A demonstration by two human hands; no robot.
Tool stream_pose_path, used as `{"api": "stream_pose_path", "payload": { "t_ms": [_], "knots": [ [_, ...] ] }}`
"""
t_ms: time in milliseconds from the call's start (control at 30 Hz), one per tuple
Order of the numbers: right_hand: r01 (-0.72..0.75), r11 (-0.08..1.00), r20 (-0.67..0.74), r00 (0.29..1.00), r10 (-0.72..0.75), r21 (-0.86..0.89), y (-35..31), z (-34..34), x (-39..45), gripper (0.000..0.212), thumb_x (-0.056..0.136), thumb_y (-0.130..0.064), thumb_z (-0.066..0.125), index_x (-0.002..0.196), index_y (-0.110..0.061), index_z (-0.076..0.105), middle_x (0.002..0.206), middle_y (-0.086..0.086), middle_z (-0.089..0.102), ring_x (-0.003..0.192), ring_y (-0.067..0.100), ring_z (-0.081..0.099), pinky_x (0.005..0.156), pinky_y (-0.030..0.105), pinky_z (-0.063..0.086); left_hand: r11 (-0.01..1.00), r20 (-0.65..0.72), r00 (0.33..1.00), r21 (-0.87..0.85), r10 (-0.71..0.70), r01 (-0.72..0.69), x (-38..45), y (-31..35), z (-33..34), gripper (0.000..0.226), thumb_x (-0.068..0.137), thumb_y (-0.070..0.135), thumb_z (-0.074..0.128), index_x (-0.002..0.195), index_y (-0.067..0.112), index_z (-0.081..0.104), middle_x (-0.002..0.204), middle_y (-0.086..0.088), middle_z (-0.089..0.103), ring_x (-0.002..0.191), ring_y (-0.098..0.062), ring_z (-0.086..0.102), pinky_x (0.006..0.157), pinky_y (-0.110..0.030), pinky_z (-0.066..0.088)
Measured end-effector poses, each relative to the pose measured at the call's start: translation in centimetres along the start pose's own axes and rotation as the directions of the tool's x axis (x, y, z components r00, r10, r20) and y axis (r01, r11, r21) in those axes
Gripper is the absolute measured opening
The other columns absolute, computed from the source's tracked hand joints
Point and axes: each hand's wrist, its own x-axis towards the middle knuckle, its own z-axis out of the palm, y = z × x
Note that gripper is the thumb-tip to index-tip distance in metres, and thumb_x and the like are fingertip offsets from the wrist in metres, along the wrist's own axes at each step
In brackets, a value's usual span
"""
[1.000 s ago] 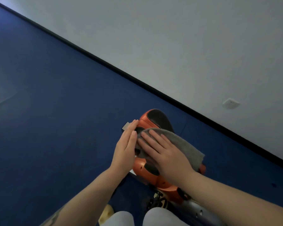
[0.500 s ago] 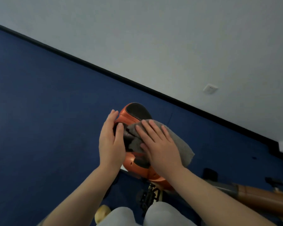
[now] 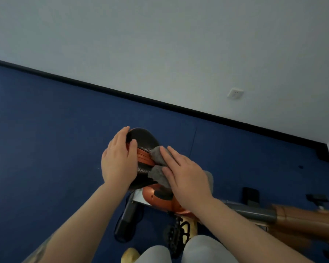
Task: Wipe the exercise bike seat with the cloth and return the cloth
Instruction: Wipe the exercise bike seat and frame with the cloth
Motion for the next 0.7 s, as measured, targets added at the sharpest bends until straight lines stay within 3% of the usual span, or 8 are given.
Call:
{"api": "stream_pose_path", "payload": {
  "t_ms": [133, 267, 367, 467, 567, 633, 700],
  "knots": [
    [0.052, 0.994, 0.15, 0.986, -0.066, 0.096, 1.3, -1.1, 0.6, 0.054, 0.101, -0.045, 0.03, 0.15, -0.041, 0.008, 0.155, -0.015, 0.026, 0.135, 0.007, 0.034, 0.103, 0.026, 0.035, 0.995, -0.042, 0.999, 0.098, 0.02, -0.015, -0.4, 0.0, 0.4, 0.041, 0.094, 0.034, 0.036, 0.135, 0.029, 0.041, 0.142, 0.008, 0.046, 0.129, -0.014, 0.043, 0.099, -0.041, 0.039],
    [-0.028, 0.95, 0.216, 0.975, -0.042, 0.311, 3.9, -2.1, -0.6, 0.05, 0.097, -0.049, 0.039, 0.144, -0.048, 0.023, 0.14, -0.028, 0.042, 0.121, -0.006, 0.045, 0.099, 0.025, 0.043, 0.987, -0.077, 0.996, 0.159, 0.045, -0.033, -0.7, -0.1, 0.8, 0.041, 0.094, 0.032, 0.038, 0.136, 0.029, 0.041, 0.142, 0.009, 0.046, 0.128, -0.012, 0.044, 0.098, -0.037, 0.038],
    [-0.047, 0.93, 0.276, 0.959, -0.06, 0.366, 3.9, -1.9, 1.7, 0.048, 0.097, -0.05, 0.038, 0.144, -0.041, 0.032, 0.136, -0.019, 0.052, 0.118, 0.002, 0.052, 0.095, 0.026, 0.045, 0.979, -0.099, 0.994, 0.204, 0.042, -0.021, -0.5, -0.2, 1.1, 0.04, 0.095, 0.03, 0.04, 0.135, 0.028, 0.043, 0.141, 0.01, 0.047, 0.126, -0.01, 0.045, 0.096, -0.033, 0.038],
    [-0.072, 0.901, 0.376, 0.921, -0.105, 0.428, 2.3, -1.0, 6.0, 0.05, 0.098, -0.052, 0.032, 0.145, -0.036, 0.027, 0.13, -0.006, 0.058, 0.115, 0.014, 0.057, 0.093, 0.033, 0.046, 0.976, -0.117, 0.993, 0.216, 0.033, -0.007, -0.4, -0.2, 1.3, 0.04, 0.094, 0.026, 0.041, 0.134, 0.027, 0.045, 0.14, 0.01, 0.049, 0.126, -0.009, 0.045, 0.095, -0.032, 0.039],
    [-0.196, 0.821, 0.477, 0.873, -0.104, 0.537, 1.8, -0.4, 7.7, 0.057, 0.098, -0.053, 0.027, 0.151, -0.034, 0.014, 0.144, -0.005, 0.047, 0.127, 0.014, 0.048, 0.103, 0.029, 0.039, 0.979, -0.157, 0.987, 0.202, 0.019, 0.014, -0.7, -0.3, 1.3, 0.039, 0.094, 0.021, 0.042, 0.133, 0.026, 0.049, 0.138, 0.01, 0.051, 0.125, -0.009, 0.047, 0.094, -0.03, 0.039],
    [-0.17, 0.834, 0.509, 0.848, -0.148, 0.525, 2.9, -0.9, 6.3, 0.061, 0.098, -0.054, 0.028, 0.151, -0.038, 0.003, 0.153, -0.011, 0.033, 0.136, 0.009, 0.038, 0.11, 0.028, 0.033, 0.982, -0.193, 0.981, 0.186, 0.01, 0.026, -0.8, -0.4, 1.3, 0.039, 0.093, 0.022, 0.04, 0.13, 0.026, 0.051, 0.135, 0.01, 0.054, 0.122, -0.009, 0.05, 0.093, -0.034, 0.045],
    [-0.137, 0.855, 0.515, 0.841, -0.166, 0.499, 3.9, -1.8, 4.3, 0.058, 0.098, -0.051, 0.03, 0.15, -0.043, 0.004, 0.153, -0.018, 0.03, 0.136, 0.004, 0.035, 0.11, 0.025, 0.031, 0.985, -0.222, 0.975, 0.169, -0.003, 0.041, -0.9, -0.4, 1.3, 0.039, 0.092, 0.022, 0.04, 0.128, 0.026, 0.053, 0.133, 0.01, 0.056, 0.119, -0.009, 0.052, 0.09, -0.037, 0.049]
  ]
}}
